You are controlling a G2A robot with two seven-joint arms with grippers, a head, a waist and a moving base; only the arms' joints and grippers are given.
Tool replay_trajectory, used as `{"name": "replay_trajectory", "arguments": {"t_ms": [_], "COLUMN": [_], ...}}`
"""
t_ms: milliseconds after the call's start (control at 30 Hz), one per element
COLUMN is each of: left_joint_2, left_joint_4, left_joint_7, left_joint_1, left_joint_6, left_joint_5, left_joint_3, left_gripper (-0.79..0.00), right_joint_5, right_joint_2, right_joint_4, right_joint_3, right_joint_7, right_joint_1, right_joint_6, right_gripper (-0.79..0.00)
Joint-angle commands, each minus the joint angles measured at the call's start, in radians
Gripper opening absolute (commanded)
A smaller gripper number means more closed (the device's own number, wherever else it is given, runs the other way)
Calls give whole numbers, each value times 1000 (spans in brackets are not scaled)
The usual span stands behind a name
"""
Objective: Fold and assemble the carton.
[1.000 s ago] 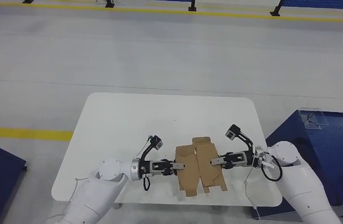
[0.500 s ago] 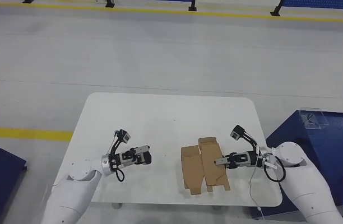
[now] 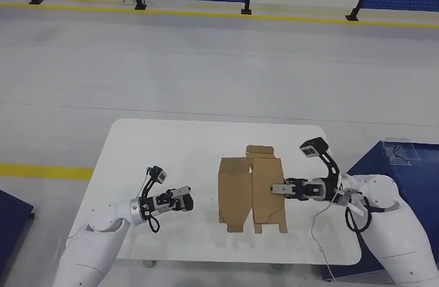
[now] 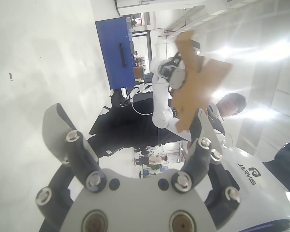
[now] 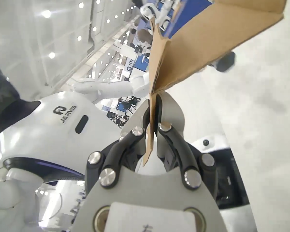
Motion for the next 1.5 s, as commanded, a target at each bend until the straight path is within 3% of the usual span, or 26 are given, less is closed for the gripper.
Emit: {"name": "replay_trajectory", "arguments": {"t_ms": [0, 133, 300, 500, 667, 900, 1167, 1200, 1267, 1467], "left_joint_2": [0, 0, 0, 0, 0, 0, 0, 0, 0, 0], "left_joint_4": [0, 0, 0, 0, 0, 0, 0, 0, 0, 0], "left_joint_7": [0, 0, 0, 0, 0, 0, 0, 0, 0, 0], "left_joint_1": [0, 0, 0, 0, 0, 0, 0, 0, 0, 0], "left_joint_6": [0, 0, 0, 0, 0, 0, 0, 0, 0, 0], "left_joint_5": [0, 0, 0, 0, 0, 0, 0, 0, 0, 0], "left_joint_3": [0, 0, 0, 0, 0, 0, 0, 0, 0, 0], "left_gripper": [0, 0, 0, 0, 0, 0, 0, 0, 0, 0], "right_joint_5": [14, -10, -35, 90, 501, 1044, 1700, 1756, 1790, 1795], "right_joint_2": [-2, -7, -15, -25, -48, -101, -131, -132, -132, -117], "right_joint_4": [-71, -185, -233, -221, -159, -33, -26, -16, -27, -57], "right_joint_3": [9, 16, -6, -55, -155, -370, -530, -535, -562, -587], "right_joint_7": [-25, -76, -123, -121, -34, -31, -494, -542, -568, -561], "right_joint_1": [-1, -2, 7, 26, 70, 143, 128, 122, 119, 120], "right_joint_6": [-32, -112, -138, -77, 234, 900, 1397, 1445, 1445, 1445], "right_gripper": [-785, -785, -785, -785, -785, -785, -785, -785, -785, -785]}}
